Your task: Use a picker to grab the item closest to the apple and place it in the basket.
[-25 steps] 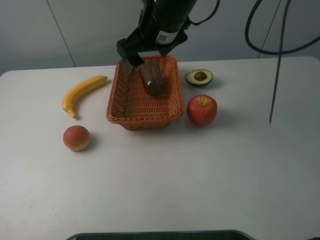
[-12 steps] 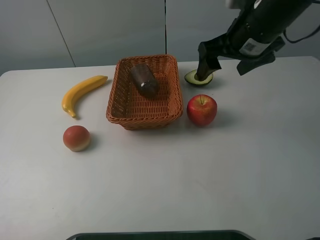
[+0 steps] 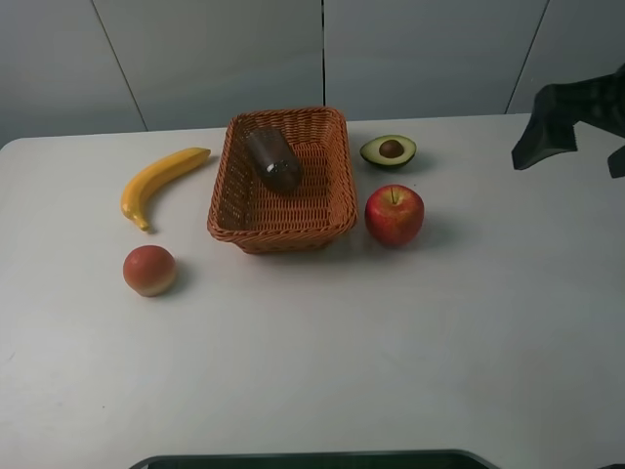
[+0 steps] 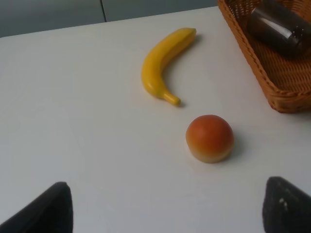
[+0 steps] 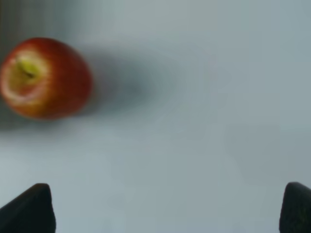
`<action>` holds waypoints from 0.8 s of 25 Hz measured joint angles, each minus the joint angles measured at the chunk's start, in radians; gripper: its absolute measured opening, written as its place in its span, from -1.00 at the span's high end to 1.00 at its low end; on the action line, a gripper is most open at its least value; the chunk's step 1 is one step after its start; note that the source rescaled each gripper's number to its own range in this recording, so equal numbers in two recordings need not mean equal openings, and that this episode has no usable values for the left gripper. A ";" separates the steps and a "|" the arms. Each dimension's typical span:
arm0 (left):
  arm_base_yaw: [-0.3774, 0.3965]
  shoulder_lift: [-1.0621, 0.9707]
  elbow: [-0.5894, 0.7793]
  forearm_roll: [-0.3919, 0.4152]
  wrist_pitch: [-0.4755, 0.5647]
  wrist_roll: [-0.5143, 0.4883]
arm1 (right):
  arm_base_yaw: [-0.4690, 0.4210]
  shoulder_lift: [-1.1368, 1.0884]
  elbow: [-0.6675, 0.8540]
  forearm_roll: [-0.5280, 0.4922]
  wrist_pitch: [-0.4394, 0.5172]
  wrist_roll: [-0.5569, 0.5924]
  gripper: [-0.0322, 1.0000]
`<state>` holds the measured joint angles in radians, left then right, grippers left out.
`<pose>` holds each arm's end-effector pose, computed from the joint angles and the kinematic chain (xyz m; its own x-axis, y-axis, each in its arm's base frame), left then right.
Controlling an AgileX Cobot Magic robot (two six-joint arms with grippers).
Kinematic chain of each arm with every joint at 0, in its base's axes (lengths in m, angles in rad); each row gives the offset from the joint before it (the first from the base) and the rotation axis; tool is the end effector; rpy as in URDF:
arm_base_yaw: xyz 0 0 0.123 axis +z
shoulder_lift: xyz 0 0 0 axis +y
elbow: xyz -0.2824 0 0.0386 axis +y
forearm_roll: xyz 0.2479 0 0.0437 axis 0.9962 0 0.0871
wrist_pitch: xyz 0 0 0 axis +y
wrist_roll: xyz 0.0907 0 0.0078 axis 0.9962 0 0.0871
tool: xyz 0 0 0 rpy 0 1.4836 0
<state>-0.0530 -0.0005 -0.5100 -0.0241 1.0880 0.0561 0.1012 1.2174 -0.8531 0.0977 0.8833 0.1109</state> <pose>-0.0073 -0.0016 0.2778 -0.4664 0.0697 -0.8818 0.0928 0.9952 0.0296 0.2201 0.0293 0.2706 -0.9203 0.0791 -0.3832 0.0280 0.9902 0.1371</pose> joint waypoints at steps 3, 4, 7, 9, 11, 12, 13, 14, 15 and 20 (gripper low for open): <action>0.000 0.000 0.000 0.000 0.000 0.000 | -0.065 -0.088 0.026 -0.028 0.041 0.001 -1.00; 0.000 0.000 0.000 0.000 0.000 0.000 | -0.078 -0.123 0.034 -0.037 0.050 0.001 -1.00; 0.000 0.000 0.000 0.000 0.000 0.000 | -0.094 -0.231 0.064 -0.045 0.059 0.001 -1.00; 0.000 0.000 0.000 0.000 0.000 0.000 | -0.096 -0.304 0.083 -0.045 0.062 -0.001 -1.00; 0.000 0.000 0.000 0.000 0.000 0.000 | -0.095 -0.387 0.095 -0.045 0.073 -0.001 -1.00; 0.000 0.000 0.000 0.000 0.000 0.000 | -0.095 -0.428 0.100 -0.045 0.079 -0.006 -1.00; 0.000 0.000 0.000 0.000 0.000 0.000 | -0.095 -0.462 0.105 -0.045 0.085 -0.011 -1.00; 0.000 0.000 0.000 0.000 0.000 0.000 | -0.095 -0.503 0.107 -0.045 0.093 -0.018 -1.00; 0.000 0.000 0.000 0.000 0.000 0.000 | -0.095 -0.540 0.109 -0.045 0.104 -0.023 -1.00; 0.000 0.000 0.000 0.000 0.000 0.000 | -0.095 -0.666 0.111 -0.062 0.163 -0.048 -1.00</action>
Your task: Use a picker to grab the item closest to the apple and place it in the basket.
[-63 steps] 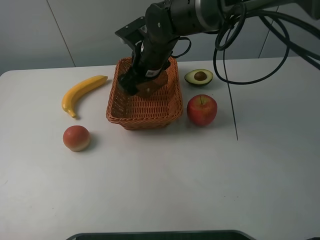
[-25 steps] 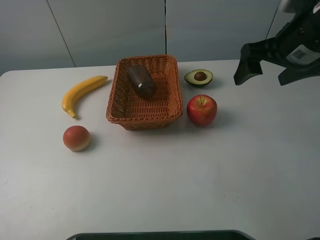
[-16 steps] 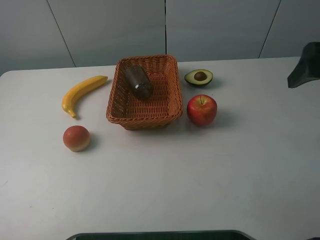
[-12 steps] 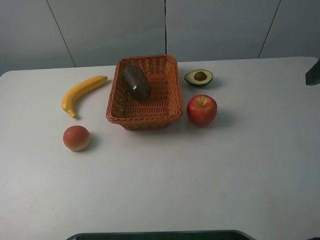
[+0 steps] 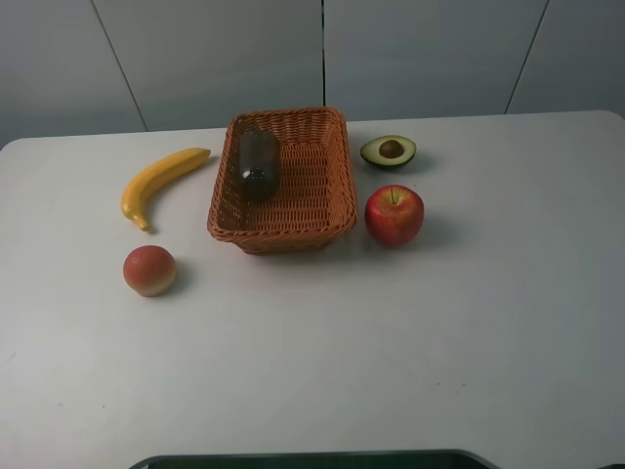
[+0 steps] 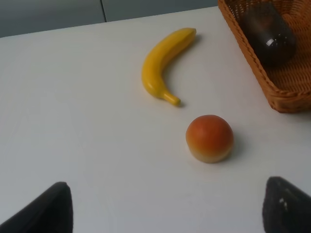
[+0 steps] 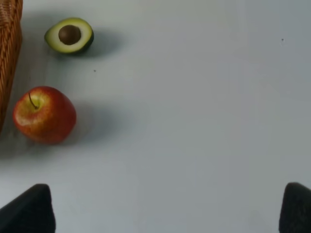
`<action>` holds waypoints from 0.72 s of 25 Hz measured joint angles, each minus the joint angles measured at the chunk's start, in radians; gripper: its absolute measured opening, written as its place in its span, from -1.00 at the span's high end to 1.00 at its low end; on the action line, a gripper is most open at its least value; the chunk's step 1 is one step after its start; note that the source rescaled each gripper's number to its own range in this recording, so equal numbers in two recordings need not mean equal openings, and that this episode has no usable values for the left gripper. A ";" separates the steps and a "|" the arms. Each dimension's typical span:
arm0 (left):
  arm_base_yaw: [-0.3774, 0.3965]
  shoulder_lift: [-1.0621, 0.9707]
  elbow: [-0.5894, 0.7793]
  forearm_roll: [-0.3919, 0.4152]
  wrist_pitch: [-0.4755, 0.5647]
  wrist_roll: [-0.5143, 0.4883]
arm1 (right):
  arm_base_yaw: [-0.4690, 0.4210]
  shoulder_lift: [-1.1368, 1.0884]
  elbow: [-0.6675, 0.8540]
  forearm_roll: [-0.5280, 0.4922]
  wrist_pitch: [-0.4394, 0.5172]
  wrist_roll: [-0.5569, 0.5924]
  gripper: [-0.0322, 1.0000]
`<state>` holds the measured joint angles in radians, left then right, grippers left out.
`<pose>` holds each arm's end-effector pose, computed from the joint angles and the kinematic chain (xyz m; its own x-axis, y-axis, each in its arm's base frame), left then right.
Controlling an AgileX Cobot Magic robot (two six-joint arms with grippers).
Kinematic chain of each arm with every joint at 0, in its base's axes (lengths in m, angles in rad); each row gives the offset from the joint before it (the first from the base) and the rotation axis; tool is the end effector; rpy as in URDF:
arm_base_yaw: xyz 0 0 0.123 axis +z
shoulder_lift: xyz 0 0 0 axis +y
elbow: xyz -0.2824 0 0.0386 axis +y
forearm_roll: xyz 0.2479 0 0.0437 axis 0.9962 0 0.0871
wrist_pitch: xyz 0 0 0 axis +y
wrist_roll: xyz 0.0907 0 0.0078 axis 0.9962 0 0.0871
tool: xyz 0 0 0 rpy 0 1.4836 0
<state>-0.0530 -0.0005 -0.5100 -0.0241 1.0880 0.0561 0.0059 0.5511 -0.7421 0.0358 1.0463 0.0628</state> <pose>-0.0073 -0.0016 0.2778 -0.4664 0.0697 -0.8818 0.0928 0.9952 0.0296 0.0801 0.0033 0.3304 -0.6946 0.0765 -0.7153 0.0279 0.9964 0.0795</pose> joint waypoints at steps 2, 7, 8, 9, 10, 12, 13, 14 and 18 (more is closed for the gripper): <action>0.000 0.000 0.000 0.000 0.000 0.000 | 0.000 -0.045 0.000 0.000 0.028 -0.017 -1.00; 0.000 0.000 0.000 0.000 0.000 0.000 | 0.000 -0.161 0.030 0.000 0.052 -0.042 -1.00; 0.000 0.000 0.000 0.000 0.000 0.000 | 0.000 -0.188 0.045 0.000 0.055 -0.044 -1.00; 0.000 0.000 0.000 0.000 0.000 0.000 | 0.000 -0.216 0.058 0.000 0.057 -0.049 -1.00; 0.000 0.000 0.000 0.000 0.000 0.000 | 0.000 -0.245 0.073 0.002 0.060 -0.049 -1.00; 0.000 0.000 0.000 0.000 0.000 0.000 | 0.000 -0.298 0.101 0.012 0.060 -0.069 -1.00; 0.000 0.000 0.000 0.000 0.000 0.000 | 0.000 -0.328 0.118 0.022 0.060 -0.081 -1.00; 0.000 0.000 0.000 0.000 0.000 0.000 | 0.000 -0.354 0.135 0.031 0.061 -0.094 -1.00; 0.000 0.000 0.000 0.000 0.000 -0.002 | 0.000 -0.459 0.192 0.037 0.061 -0.125 -1.00</action>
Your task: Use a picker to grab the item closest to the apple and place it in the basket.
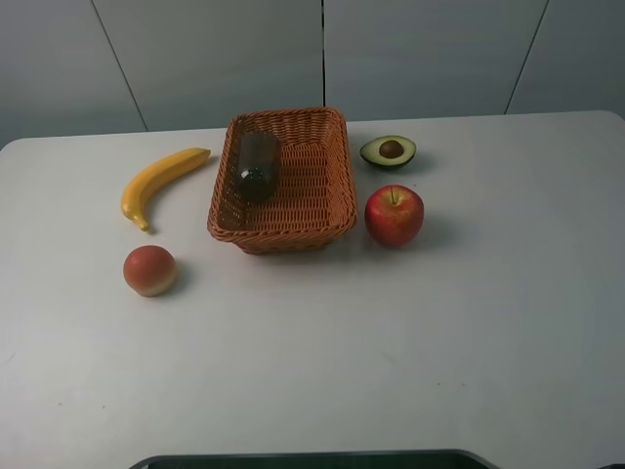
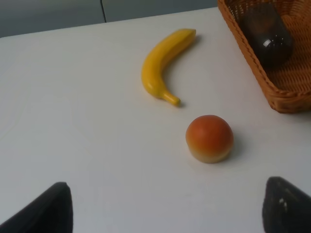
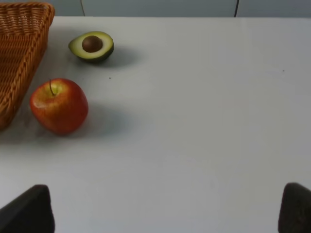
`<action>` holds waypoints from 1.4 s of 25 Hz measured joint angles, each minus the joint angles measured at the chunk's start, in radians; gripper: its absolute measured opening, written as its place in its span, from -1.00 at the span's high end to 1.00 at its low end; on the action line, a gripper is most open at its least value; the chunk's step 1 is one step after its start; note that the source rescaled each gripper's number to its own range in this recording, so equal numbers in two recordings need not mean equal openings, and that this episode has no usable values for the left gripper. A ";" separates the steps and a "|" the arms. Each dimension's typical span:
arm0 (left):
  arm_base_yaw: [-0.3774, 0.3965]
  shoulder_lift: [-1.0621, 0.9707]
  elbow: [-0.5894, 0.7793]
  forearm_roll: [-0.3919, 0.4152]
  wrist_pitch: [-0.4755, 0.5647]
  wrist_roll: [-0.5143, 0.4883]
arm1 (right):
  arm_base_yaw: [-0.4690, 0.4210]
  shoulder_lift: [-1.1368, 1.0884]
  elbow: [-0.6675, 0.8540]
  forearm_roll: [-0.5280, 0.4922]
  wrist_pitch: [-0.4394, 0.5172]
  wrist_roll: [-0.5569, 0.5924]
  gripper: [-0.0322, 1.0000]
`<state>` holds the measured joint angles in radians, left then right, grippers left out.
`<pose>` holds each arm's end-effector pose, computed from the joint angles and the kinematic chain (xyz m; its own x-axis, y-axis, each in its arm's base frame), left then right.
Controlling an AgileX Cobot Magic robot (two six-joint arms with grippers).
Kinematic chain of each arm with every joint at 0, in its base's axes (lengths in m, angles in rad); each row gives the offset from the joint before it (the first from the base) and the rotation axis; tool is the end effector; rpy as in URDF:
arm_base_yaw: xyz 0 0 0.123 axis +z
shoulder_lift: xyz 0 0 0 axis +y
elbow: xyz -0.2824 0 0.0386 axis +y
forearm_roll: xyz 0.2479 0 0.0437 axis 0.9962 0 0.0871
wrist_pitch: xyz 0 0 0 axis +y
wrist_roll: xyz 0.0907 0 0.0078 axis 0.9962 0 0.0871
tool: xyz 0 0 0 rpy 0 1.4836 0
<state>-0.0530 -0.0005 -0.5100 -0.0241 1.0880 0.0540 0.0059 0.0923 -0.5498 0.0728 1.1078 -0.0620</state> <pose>-0.0073 -0.0016 0.2778 -0.4666 0.0676 -0.8819 0.0918 0.9954 0.0277 0.0022 0.0059 0.2876 -0.5309 -0.0325 -0.8468 -0.0766 0.9970 0.0098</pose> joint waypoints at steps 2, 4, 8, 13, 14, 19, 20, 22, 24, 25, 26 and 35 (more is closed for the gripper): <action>0.000 0.000 0.000 0.000 0.000 0.000 | 0.000 -0.045 0.017 0.004 0.000 -0.006 -1.00; 0.000 0.000 0.000 0.000 0.000 0.000 | 0.000 -0.076 0.025 0.010 0.001 -0.008 -1.00; 0.000 0.000 0.000 0.000 0.000 0.000 | 0.000 -0.091 0.031 0.015 0.001 -0.010 -1.00; 0.000 0.000 0.000 0.000 0.000 0.000 | 0.000 -0.091 0.035 0.017 -0.002 -0.010 -1.00; 0.000 0.000 0.000 0.000 0.000 0.000 | 0.000 -0.091 0.035 0.017 -0.002 -0.010 -1.00; 0.000 0.000 0.000 0.000 0.000 0.000 | 0.000 -0.093 0.036 -0.008 -0.008 0.033 -1.00; 0.000 0.000 0.000 0.000 0.000 0.000 | -0.001 -0.093 0.036 -0.010 -0.010 0.038 -1.00; 0.000 0.000 0.000 0.000 0.000 0.000 | -0.002 -0.093 0.036 -0.010 -0.010 0.042 -1.00; 0.000 0.000 0.000 0.000 0.000 0.000 | -0.002 -0.093 0.036 -0.010 -0.010 0.044 -1.00; 0.000 0.000 0.000 0.000 0.000 0.000 | -0.002 -0.093 0.036 -0.010 -0.010 0.042 -1.00; 0.000 0.000 0.000 0.000 0.000 0.000 | -0.002 -0.093 0.036 -0.010 -0.010 0.025 -1.00; 0.000 0.000 0.000 0.000 0.000 0.000 | -0.002 -0.093 0.036 0.011 -0.010 -0.039 -1.00</action>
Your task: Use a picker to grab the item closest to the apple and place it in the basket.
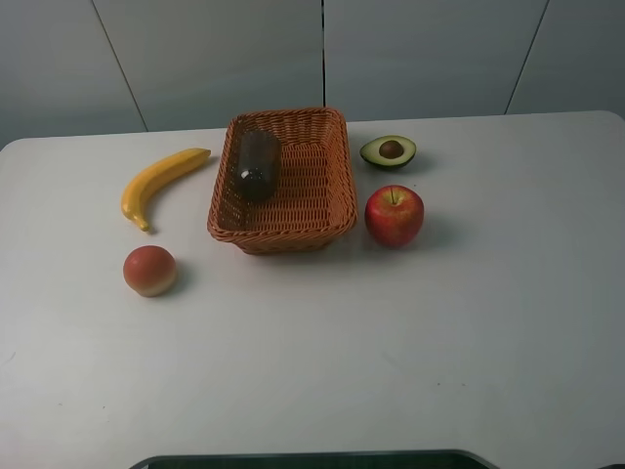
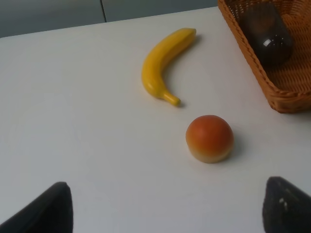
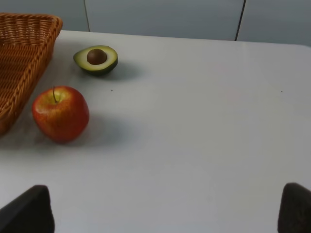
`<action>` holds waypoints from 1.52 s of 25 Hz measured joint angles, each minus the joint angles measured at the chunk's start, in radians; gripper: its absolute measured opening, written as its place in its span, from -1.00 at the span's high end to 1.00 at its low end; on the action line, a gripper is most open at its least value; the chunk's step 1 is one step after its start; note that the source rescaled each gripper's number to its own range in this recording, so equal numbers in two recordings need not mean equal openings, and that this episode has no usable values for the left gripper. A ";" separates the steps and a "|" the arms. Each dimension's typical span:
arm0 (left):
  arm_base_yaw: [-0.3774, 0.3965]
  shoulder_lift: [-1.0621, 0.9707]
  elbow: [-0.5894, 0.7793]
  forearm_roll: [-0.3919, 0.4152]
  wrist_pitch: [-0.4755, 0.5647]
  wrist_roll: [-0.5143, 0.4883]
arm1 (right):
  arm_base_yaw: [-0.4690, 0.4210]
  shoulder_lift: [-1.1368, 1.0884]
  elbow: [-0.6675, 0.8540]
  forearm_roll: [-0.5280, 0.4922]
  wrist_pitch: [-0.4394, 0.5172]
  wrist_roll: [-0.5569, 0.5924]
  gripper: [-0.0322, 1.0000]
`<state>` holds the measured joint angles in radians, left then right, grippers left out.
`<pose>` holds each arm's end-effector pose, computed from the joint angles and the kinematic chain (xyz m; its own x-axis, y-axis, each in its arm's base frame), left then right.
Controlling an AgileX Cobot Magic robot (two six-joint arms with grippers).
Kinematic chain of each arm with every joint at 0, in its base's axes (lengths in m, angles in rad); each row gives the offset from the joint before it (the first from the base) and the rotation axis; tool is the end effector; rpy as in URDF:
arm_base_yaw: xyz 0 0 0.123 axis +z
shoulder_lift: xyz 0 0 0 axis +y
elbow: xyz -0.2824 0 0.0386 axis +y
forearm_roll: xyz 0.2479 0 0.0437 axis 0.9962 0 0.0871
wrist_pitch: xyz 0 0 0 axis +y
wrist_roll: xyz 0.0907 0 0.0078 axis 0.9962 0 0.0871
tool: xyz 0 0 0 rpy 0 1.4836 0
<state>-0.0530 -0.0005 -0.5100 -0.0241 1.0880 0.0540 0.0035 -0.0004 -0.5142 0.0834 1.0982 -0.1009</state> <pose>-0.0073 -0.0016 0.2778 -0.4666 0.0676 -0.8819 0.0918 0.9954 0.0277 -0.0083 0.0067 0.2783 -0.4698 -0.0643 -0.8804 -0.0985 0.9949 -0.0201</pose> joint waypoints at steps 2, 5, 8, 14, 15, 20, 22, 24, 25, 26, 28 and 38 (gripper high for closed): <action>0.000 0.000 0.000 0.000 0.000 0.000 | 0.000 0.000 0.000 -0.012 0.000 0.011 -1.00; 0.000 0.000 0.000 0.000 0.000 0.000 | 0.000 0.000 0.000 -0.019 0.000 0.013 -1.00; 0.000 0.000 0.000 0.000 0.000 0.000 | 0.000 0.000 0.000 -0.019 0.000 0.013 -1.00; 0.000 0.000 0.000 0.000 0.000 0.000 | 0.000 0.000 0.000 -0.019 0.000 0.013 -1.00; 0.000 0.000 0.000 0.000 0.000 0.000 | 0.000 0.000 0.000 -0.019 0.000 0.013 -1.00; 0.000 0.000 0.000 0.000 0.000 0.000 | 0.000 0.000 0.000 -0.019 0.000 0.013 -1.00; 0.000 0.000 0.000 0.000 0.000 0.000 | 0.000 0.000 0.000 -0.019 0.000 0.013 -1.00; 0.000 0.000 0.000 0.000 0.000 0.000 | 0.000 0.000 0.000 -0.019 0.000 0.013 -1.00; 0.000 0.000 0.000 0.000 0.000 0.000 | 0.000 0.000 0.000 -0.021 0.000 0.016 -1.00; 0.000 0.000 0.000 0.000 0.000 0.000 | 0.000 0.000 0.000 -0.024 -0.002 0.028 -1.00; 0.000 0.000 0.000 0.000 0.000 0.000 | 0.000 0.000 0.000 -0.051 -0.002 0.058 -1.00; 0.000 0.000 0.000 0.000 0.000 0.000 | 0.000 0.000 0.000 -0.091 -0.002 0.113 -1.00</action>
<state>-0.0530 -0.0005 -0.5100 -0.0241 1.0880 0.0540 0.0035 -0.0004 -0.5142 -0.0074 1.0964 0.0119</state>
